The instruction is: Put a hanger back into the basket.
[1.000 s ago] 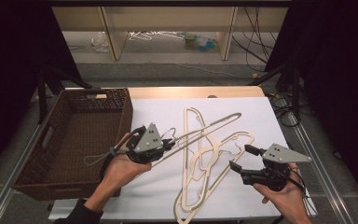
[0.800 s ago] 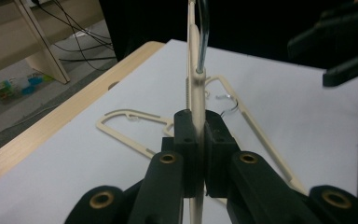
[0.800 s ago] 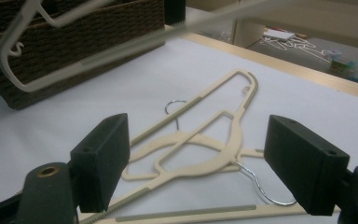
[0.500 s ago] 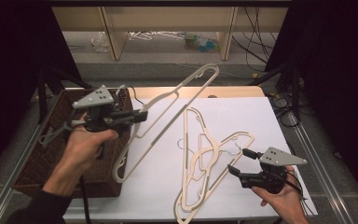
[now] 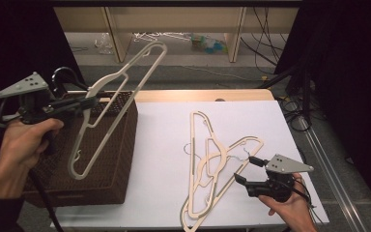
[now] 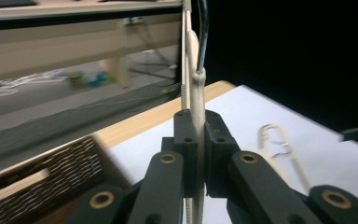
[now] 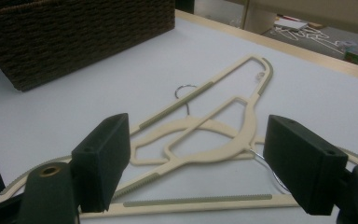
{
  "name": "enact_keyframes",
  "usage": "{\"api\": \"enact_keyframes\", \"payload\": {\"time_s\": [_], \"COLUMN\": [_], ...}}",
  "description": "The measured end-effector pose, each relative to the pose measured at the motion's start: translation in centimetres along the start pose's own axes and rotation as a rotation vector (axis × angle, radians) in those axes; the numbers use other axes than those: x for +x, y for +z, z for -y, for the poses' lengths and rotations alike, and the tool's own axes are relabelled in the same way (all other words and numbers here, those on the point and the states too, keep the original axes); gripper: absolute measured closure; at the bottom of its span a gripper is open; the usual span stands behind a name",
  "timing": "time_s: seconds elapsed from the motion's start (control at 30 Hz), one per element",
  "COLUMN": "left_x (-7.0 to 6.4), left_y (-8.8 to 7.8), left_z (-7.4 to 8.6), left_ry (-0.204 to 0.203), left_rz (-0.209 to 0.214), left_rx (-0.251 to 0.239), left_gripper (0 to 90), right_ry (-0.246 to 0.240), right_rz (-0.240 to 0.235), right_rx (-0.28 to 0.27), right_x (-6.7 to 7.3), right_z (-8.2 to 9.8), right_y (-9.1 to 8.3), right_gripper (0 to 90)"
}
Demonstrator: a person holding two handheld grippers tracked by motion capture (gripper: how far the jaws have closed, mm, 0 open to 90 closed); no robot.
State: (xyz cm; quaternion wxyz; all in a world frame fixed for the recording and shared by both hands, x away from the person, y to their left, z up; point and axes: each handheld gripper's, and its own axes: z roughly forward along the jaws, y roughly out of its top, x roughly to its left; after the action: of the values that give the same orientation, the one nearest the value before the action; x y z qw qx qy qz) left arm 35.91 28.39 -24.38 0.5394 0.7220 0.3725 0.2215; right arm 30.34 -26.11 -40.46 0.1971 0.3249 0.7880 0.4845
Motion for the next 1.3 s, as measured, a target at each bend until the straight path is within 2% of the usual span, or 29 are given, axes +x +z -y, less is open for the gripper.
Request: {"api": "enact_keyframes", "payload": {"time_s": [0.03, 0.07, 0.1, 0.17, 0.37, 0.43, 0.47, 0.67, 0.7, 0.8, 0.83, 0.97, 1.07, 1.1, 1.13, 1.17, 1.2, 1.23, 1.27, 1.3], "left_x": [0.0, 1.4, 1.8, 2.7, 4.8, 5.3, 5.6, 6.8, 7.2, 7.8, 8.2, 8.7, 9.1, 9.1, 9.4, 9.3, 9.6, 9.5, 10.0, 10.1], "left_y": [0.0, -0.3, -0.3, -0.3, -0.4, -0.4, -0.5, -0.6, -0.6, -0.6, -0.6, -0.4, 0.0, 0.3, 0.5, 0.9, 1.1, 1.5, 1.7, 2.0], "left_z": [0.0, 1.1, 1.5, 2.7, 5.0, 5.4, 5.7, 6.8, 7.3, 8.1, 8.4, 9.3, 9.9, 10.1, 10.2, 10.5, 10.6, 10.8, 10.8, 11.0], "left_ry": [0.000, 0.028, 0.035, 0.022, 0.010, 0.014, 0.013, 0.014, 0.006, -0.012, 0.002, -0.013, -0.006, -0.016, 0.027, -0.004, 0.023, 0.002, 0.058, 0.045], "left_rz": [0.000, -0.040, -0.048, -0.082, -0.115, -0.124, -0.133, -0.168, -0.178, -0.177, -0.170, -0.185, -0.172, -0.166, -0.152, -0.151, -0.132, -0.147, -0.124, -0.125], "left_rx": [0.000, 0.027, 0.040, 0.072, 0.101, 0.111, 0.119, 0.160, 0.178, 0.195, 0.203, 0.236, 0.265, 0.269, 0.292, 0.285, 0.292, 0.300, 0.319, 0.326], "left_gripper": [85.3, 85.3, 85.3, 85.3, 85.3, 85.3, 85.3, 85.3, 85.3, 85.3, 85.3, 85.3, 85.2, 85.2, 85.2, 85.2, 85.2, 85.2, 85.2, 85.2], "right_ry": [0.001, -0.002, 0.001, 0.001, -0.005, -0.004, -0.001, -0.002, 0.003, -0.003, -0.003, -0.005, -0.003, -0.003, -0.007, -0.009, -0.008, -0.007, -0.003, -0.002], "right_rz": [-0.001, -0.007, -0.004, -0.005, -0.008, -0.001, -0.008, -0.010, -0.012, -0.015, -0.017, -0.014, -0.019, -0.020, -0.012, -0.009, -0.009, -0.009, -0.016, -0.019], "right_rx": [0.001, 0.005, 0.007, 0.006, 0.003, 0.024, 0.006, 0.009, 0.017, 0.023, 0.025, 0.026, 0.032, 0.034, 0.032, 0.044, 0.044, 0.044, 0.047, 0.040], "right_x": [0.0, 0.0, 0.1, 0.1, 0.0, 0.1, 0.1, 0.0, 0.1, 0.1, 0.1, 0.1, 0.1, 0.1, 0.1, 0.1, 0.1, 0.1, 0.2, 0.2], "right_z": [0.0, 0.0, 0.1, 0.1, 0.1, 0.1, 0.2, 0.2, 0.2, 0.3, 0.2, 0.3, 0.3, 0.3, 0.4, 0.3, 0.3, 0.3, 0.3, 0.4], "right_y": [0.0, 0.1, 0.1, 0.1, 0.2, 0.1, 0.2, 0.3, 0.2, 0.3, 0.3, 0.4, 0.5, 0.5, 0.5, 0.4, 0.5, 0.5, 0.4, 0.5], "right_gripper": [24.2, 24.2, 24.2, 24.1, 24.0, 24.1, 24.1, 24.1, 24.0, 24.1, 24.1, 24.0, 23.6, 23.7, 23.7, 23.6, 23.6, 23.6, 23.6, 23.5]}}
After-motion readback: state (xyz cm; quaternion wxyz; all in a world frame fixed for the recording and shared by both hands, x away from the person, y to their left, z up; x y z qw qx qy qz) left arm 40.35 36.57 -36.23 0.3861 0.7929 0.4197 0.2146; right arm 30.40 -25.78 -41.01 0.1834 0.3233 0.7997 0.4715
